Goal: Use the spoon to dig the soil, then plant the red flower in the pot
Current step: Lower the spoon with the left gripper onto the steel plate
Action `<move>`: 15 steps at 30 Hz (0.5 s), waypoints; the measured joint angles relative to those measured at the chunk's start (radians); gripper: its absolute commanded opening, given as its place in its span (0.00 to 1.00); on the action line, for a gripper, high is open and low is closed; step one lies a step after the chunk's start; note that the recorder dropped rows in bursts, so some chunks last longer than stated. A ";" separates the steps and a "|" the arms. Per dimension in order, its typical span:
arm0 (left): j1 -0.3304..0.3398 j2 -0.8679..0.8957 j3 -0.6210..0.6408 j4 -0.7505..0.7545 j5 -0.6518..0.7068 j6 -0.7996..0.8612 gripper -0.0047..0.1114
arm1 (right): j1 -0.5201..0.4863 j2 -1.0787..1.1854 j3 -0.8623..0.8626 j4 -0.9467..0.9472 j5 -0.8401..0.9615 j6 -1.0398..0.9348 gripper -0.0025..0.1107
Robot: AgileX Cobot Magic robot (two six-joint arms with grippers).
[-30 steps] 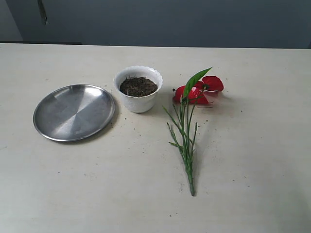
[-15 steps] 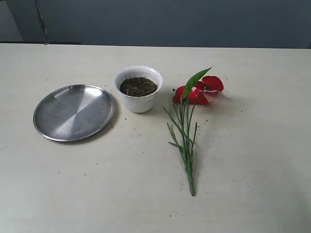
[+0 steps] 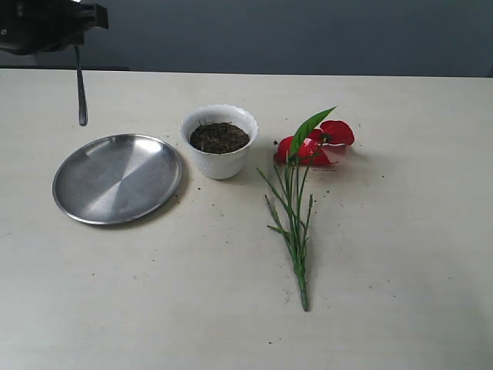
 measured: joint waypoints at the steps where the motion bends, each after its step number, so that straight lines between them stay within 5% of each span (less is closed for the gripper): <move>1: 0.000 0.011 -0.006 0.000 0.011 0.000 0.04 | 0.000 0.000 0.000 0.000 0.000 0.000 0.02; 15: 0.000 0.162 -0.017 0.004 0.151 -0.043 0.04 | 0.000 0.000 0.000 0.000 0.000 0.000 0.02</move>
